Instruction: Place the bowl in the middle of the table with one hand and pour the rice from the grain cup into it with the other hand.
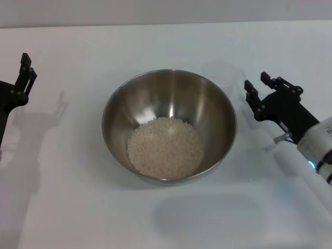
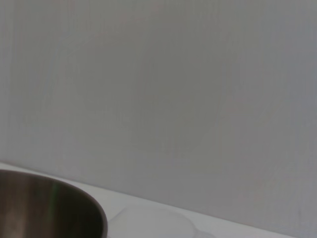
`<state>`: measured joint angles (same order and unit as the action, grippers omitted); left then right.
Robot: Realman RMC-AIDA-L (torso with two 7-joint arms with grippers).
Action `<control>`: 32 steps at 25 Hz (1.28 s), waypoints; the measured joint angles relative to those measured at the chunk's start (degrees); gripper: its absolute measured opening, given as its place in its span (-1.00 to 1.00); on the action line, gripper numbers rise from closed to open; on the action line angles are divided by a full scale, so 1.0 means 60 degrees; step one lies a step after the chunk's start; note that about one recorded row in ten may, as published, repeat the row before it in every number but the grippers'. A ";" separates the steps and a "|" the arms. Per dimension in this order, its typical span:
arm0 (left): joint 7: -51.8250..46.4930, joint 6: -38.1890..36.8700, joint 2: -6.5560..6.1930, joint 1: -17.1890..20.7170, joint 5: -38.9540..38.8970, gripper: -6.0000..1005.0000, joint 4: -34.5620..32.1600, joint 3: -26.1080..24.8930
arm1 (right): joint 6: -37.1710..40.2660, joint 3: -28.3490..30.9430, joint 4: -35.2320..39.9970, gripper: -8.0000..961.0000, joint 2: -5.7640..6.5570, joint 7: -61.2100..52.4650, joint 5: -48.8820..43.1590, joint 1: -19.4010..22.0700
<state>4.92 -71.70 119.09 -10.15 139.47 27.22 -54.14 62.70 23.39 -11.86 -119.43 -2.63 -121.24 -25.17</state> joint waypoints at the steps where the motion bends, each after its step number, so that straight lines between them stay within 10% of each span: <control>1: 0.0000 -0.0001 0.0000 0.0011 -0.0001 0.65 -0.0004 0.0000 | 0.0126 -0.0001 -0.0013 -0.18 0.0000 -0.0001 -0.0001 0.0102; 13: 0.0000 -0.0060 -0.0008 0.0248 -0.0009 0.65 -0.0167 -0.0082 | 0.4699 0.0889 -0.0027 -0.15 -0.0015 -0.0096 0.1343 0.2750; 23: 0.0000 -0.0062 -0.0006 0.0182 -0.0138 0.65 -0.0417 -0.0085 | 0.5399 0.0958 0.0166 0.52 -0.0016 -0.0328 0.2095 0.3043; 32: 0.0000 -0.0062 0.0004 0.0221 -0.0145 0.65 -0.0385 -0.0089 | 0.5391 0.0965 0.0175 0.52 -0.0031 -0.0308 0.2109 0.3036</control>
